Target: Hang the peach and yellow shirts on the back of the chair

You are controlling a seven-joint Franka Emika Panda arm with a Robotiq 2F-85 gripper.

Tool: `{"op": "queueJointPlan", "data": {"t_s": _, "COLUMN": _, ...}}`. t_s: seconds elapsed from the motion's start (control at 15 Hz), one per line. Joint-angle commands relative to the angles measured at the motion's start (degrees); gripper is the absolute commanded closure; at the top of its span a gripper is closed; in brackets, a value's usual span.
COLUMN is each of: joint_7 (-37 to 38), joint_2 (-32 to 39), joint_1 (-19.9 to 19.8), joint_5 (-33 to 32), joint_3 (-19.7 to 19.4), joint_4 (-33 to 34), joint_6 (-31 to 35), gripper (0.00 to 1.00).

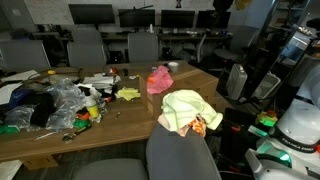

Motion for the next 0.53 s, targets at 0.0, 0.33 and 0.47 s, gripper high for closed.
{"op": "queueJointPlan", "data": {"t_s": 0.0, "joint_7": -4.9, "joint_2": -2.6, "joint_1": -1.0, "joint_5": 5.2, "joint_3": -3.2, "joint_4": -2.5, "joint_6": -0.8, "gripper": 0.00}}
{"op": "queueJointPlan", "data": {"t_s": 0.33, "joint_7": -5.6, "joint_2": -1.3, "joint_1": -2.3, "joint_5": 6.6, "joint_3": -3.4, "joint_4": -3.6, "joint_6": -1.8, "gripper": 0.00}}
{"op": "queueJointPlan", "data": {"t_s": 0.47, "joint_7": -5.6, "joint_2": -1.2, "joint_1": -2.3, "joint_5": 6.5, "joint_3": -3.3, "joint_4": -3.7, "joint_6": -1.9, "gripper": 0.00}}
